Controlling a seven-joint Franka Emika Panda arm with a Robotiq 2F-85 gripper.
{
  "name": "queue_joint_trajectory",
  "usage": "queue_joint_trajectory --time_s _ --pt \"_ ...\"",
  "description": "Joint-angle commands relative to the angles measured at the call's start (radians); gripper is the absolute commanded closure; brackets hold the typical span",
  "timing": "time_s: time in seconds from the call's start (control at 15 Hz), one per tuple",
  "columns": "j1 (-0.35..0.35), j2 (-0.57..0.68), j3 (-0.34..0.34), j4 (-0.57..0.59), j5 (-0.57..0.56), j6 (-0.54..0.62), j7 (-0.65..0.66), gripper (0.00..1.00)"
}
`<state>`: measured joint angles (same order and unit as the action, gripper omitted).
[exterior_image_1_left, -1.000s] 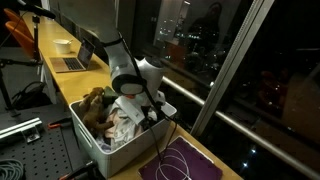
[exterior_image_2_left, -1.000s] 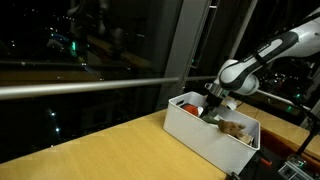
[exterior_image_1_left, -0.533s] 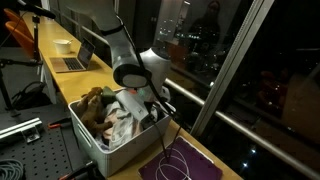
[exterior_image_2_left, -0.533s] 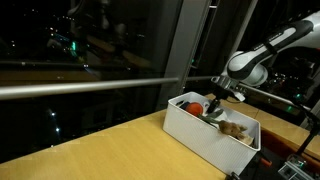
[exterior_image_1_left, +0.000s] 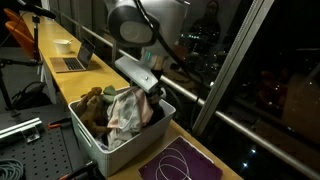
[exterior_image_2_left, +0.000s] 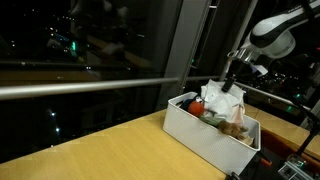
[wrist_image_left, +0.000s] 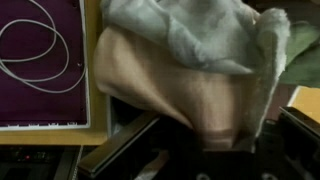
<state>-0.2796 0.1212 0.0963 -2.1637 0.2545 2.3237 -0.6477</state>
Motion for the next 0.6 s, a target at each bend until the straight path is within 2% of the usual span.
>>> queue_joint_trajectory --time_s 0.0,0.2,0.53 --pt "0.087 -0.173 -0.046 0.013 -0.006 -0.123 -0.005 0.95" --pt "0.18 -0.265 -0.041 0.047 -0.047 -0.178 0.025 0.95" --pt "0.353 -0.349 0.017 0.139 -0.121 -0.253 0.112 0.95"
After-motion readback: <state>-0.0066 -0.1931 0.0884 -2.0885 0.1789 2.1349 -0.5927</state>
